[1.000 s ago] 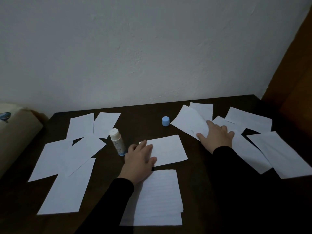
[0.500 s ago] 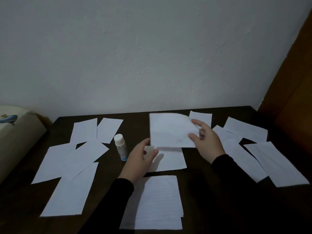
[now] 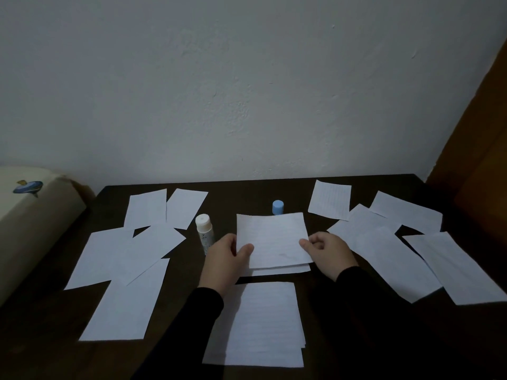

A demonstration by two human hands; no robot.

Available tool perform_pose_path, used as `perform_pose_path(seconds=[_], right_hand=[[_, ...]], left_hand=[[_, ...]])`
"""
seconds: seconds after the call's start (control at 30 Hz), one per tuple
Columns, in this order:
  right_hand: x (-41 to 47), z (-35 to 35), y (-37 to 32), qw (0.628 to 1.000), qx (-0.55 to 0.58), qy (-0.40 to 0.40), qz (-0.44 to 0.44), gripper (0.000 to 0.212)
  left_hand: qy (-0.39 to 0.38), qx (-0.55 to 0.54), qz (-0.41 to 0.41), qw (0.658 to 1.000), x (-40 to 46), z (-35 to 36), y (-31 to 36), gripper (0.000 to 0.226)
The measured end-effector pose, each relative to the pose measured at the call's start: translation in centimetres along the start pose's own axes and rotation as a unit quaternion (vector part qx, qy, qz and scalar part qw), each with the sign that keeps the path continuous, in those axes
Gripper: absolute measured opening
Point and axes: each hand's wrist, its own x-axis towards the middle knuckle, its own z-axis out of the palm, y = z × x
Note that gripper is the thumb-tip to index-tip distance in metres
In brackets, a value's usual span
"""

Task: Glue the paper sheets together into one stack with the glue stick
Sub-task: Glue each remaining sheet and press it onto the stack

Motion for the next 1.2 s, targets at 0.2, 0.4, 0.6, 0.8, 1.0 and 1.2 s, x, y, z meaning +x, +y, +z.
perform_pose_path(seconds=[0.2, 0.4, 0.6, 0.8, 1.0, 1.2], right_hand=[[0.3, 0.2, 0.0, 0.996, -0.089, -0.008, 0.017, 0.019], [0.8, 0.6, 0.6, 0.993, -0.116, 0.007, 0.016, 0.023], [1.1, 0.9, 0.7, 0.990, -0.144, 0.000, 0.007, 0.022], [0.9, 0.9, 0.4, 0.969, -0.242, 0.037, -0.021, 0.038], [0.5, 1.7, -1.4, 0.931, -0.269, 0.002, -0.247, 0.044], [0.8, 3.9, -0.5, 0.891, -0.348, -0.161, -0.241, 0.055]], left_hand=[[-0.001, 0.045, -0.008, 0.999, 0.5, 0.9, -1.1, 0.020], [0.019, 0.044, -0.011, 0.999, 0.8, 1.3, -1.3, 0.023], [0.027, 0.047, -0.012, 0.998, 0.8, 1.3, -1.2, 0.025], [0.061, 0.133, 0.002, 0.989, 0.4, 1.8, -0.8, 0.040], [0.025, 0.284, 0.215, 0.934, 1.0, 2.9, 0.0, 0.047], [-0.158, 0.401, 0.174, 0.886, 2.3, 4.4, -1.1, 0.055]])
